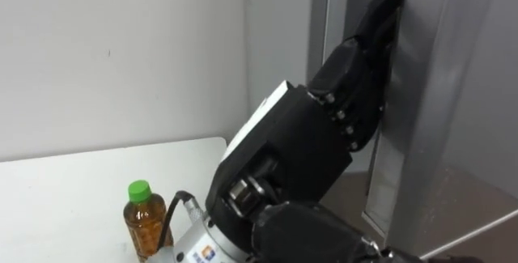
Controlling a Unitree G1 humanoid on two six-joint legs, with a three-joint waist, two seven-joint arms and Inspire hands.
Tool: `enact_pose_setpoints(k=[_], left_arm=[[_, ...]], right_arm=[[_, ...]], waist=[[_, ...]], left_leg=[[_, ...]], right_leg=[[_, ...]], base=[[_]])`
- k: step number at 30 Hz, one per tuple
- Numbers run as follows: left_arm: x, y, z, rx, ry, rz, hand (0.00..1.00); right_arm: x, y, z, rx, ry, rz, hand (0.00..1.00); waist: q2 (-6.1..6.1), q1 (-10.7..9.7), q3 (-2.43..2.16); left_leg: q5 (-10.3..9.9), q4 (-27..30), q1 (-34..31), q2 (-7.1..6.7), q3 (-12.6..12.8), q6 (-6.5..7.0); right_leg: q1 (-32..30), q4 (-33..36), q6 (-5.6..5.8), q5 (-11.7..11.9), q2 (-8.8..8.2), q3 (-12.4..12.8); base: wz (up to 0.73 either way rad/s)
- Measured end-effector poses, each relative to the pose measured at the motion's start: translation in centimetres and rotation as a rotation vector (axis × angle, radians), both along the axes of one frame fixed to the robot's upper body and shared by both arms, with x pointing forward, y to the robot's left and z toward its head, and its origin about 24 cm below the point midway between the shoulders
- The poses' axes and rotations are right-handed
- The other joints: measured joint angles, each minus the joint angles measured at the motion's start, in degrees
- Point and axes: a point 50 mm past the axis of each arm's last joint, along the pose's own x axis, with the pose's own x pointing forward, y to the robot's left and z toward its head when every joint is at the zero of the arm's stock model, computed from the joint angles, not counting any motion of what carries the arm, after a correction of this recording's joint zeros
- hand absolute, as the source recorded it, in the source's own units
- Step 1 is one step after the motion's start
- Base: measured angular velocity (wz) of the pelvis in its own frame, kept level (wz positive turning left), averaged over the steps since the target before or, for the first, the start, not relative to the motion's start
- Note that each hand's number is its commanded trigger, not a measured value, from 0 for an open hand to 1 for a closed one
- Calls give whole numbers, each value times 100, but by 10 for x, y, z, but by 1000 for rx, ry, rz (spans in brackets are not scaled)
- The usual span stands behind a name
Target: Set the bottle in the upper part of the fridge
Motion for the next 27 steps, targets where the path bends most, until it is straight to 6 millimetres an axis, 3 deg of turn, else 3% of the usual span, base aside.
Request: enact_pose_setpoints(k=[13, 22, 27], left_arm=[[-6, -8, -2, -15, -19, -43, 0], [-7, -9, -2, -21, -34, -61, 0], [-8, -12, -1, -36, -30, -79, 0]], right_arm=[[1, -2, 1, -4, -8, -1, 0], [1, -2, 1, 3, -19, -1, 0], [1, -1, 1, 9, -24, -27, 0]], waist=[[43, -18, -13], [46, -28, -10], [59, -130, -2]], left_leg=[[-9, -44, 11, 0, -11, 12], [-20, -28, 8, -9, 77, 25], [-60, -30, 11, -4, 118, 40]], right_leg=[[9, -26, 3, 4, -2, -29], [-30, -58, 26, 20, 19, 92], [-32, -62, 37, 31, 32, 132]], base=[[1], [-6], [-3]])
